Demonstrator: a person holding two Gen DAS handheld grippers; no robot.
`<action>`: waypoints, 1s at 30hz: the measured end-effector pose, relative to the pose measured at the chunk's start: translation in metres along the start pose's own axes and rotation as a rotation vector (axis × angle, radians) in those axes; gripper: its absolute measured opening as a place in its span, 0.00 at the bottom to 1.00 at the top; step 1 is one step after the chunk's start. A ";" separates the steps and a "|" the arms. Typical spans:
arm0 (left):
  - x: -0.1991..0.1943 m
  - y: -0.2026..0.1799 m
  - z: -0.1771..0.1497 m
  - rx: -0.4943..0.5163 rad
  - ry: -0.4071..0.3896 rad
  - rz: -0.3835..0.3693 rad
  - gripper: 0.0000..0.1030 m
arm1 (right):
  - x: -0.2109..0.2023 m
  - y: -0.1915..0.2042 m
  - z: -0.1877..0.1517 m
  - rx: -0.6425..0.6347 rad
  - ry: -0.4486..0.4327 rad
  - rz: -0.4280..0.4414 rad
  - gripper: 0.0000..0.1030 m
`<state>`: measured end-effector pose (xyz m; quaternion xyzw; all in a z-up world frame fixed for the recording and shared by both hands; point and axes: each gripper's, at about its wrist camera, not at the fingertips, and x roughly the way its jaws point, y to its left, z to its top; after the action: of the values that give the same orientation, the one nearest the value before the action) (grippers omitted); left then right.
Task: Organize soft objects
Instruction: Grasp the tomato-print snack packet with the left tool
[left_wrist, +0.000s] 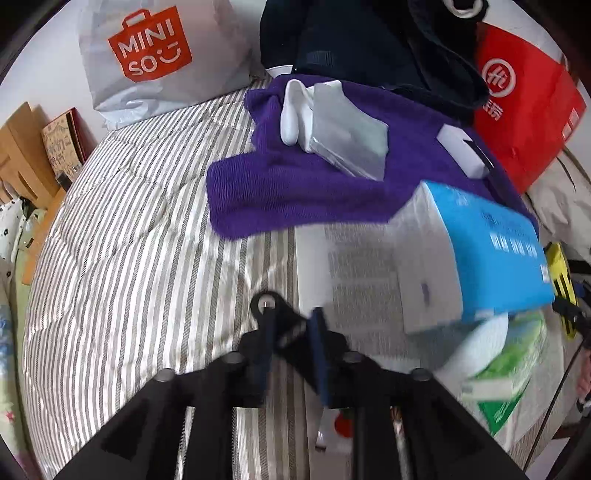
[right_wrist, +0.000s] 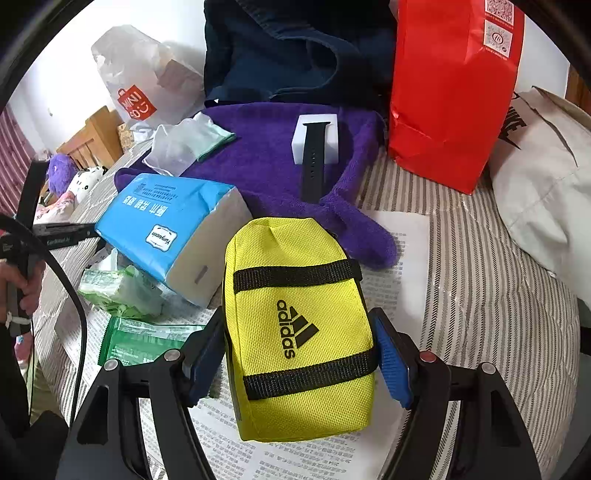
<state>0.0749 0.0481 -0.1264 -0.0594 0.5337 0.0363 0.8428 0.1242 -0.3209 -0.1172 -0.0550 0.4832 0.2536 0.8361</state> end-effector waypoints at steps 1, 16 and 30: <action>-0.001 0.000 -0.003 0.004 0.006 0.005 0.39 | 0.001 0.000 0.000 0.002 0.005 0.001 0.71; -0.032 -0.046 -0.046 0.218 -0.027 -0.037 0.75 | 0.005 0.001 -0.004 0.000 0.030 0.004 0.71; -0.021 -0.049 -0.050 0.214 -0.029 -0.034 0.46 | 0.002 -0.003 -0.005 0.013 0.038 -0.011 0.71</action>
<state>0.0277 -0.0076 -0.1257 0.0226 0.5212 -0.0345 0.8524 0.1228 -0.3244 -0.1219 -0.0571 0.5005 0.2448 0.8284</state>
